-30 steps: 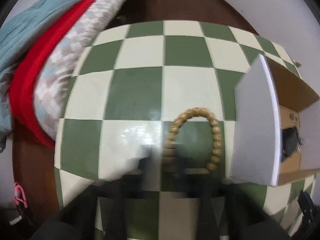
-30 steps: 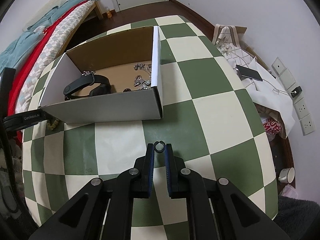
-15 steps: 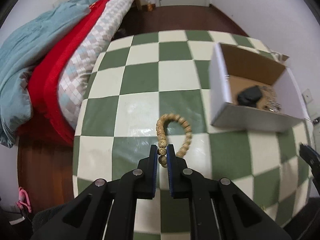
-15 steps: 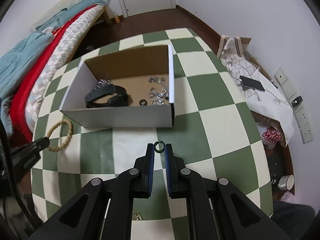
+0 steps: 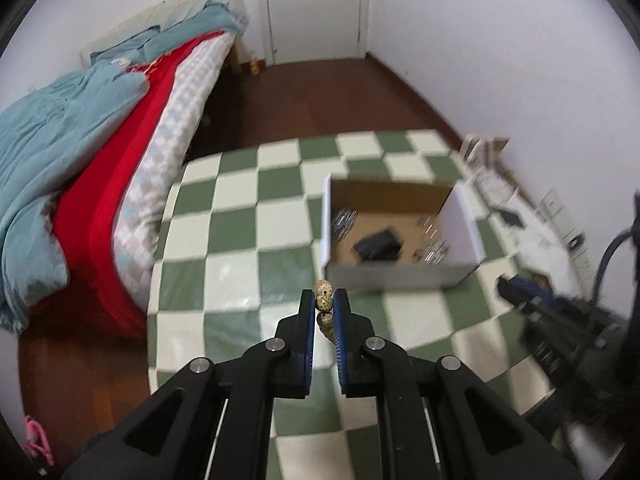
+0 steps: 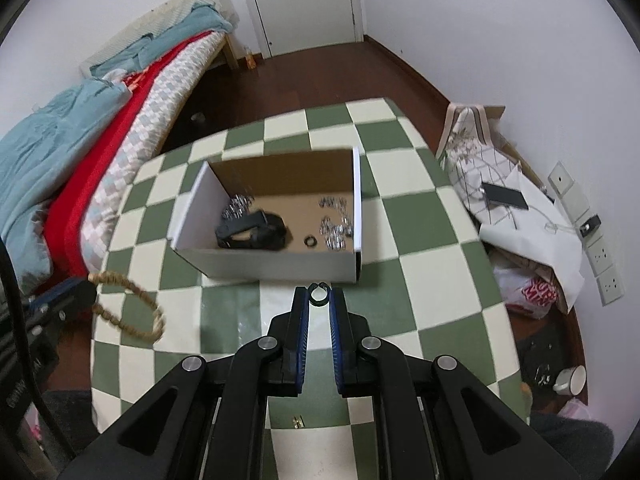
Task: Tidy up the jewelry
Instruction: 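Carry the bead bracelet over the box and open the left gripper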
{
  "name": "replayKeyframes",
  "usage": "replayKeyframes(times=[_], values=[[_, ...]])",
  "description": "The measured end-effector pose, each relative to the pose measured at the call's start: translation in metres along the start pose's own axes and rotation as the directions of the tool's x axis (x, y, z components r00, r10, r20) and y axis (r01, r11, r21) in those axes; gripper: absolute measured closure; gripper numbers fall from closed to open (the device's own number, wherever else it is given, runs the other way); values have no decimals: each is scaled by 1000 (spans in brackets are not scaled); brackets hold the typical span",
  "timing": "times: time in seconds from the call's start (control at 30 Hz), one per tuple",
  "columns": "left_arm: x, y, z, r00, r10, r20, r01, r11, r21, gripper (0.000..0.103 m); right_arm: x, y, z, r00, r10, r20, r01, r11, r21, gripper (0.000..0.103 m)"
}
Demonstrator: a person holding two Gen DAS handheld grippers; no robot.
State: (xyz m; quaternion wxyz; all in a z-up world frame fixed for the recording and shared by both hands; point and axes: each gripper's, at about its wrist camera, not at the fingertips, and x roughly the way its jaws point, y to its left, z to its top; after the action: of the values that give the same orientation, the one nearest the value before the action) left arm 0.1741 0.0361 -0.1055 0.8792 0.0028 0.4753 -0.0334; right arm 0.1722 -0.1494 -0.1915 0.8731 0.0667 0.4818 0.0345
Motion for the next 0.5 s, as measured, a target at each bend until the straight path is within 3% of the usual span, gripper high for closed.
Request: replayKeyframes(times=[0.13, 0.27, 0.5], values=[[-6, -6, 39, 998, -40, 50, 41, 999, -6, 96, -15, -2, 27, 999, 38, 21, -38, 999, -4, 92], [12, -11, 76, 997, -63, 49, 63, 998, 2, 96, -14, -2, 63, 997, 70, 25, -70, 997, -24, 92], [88, -14, 112, 993, -79, -84, 80, 997, 17, 96, 38, -5, 113, 985, 156, -77, -157, 987, -11, 92]])
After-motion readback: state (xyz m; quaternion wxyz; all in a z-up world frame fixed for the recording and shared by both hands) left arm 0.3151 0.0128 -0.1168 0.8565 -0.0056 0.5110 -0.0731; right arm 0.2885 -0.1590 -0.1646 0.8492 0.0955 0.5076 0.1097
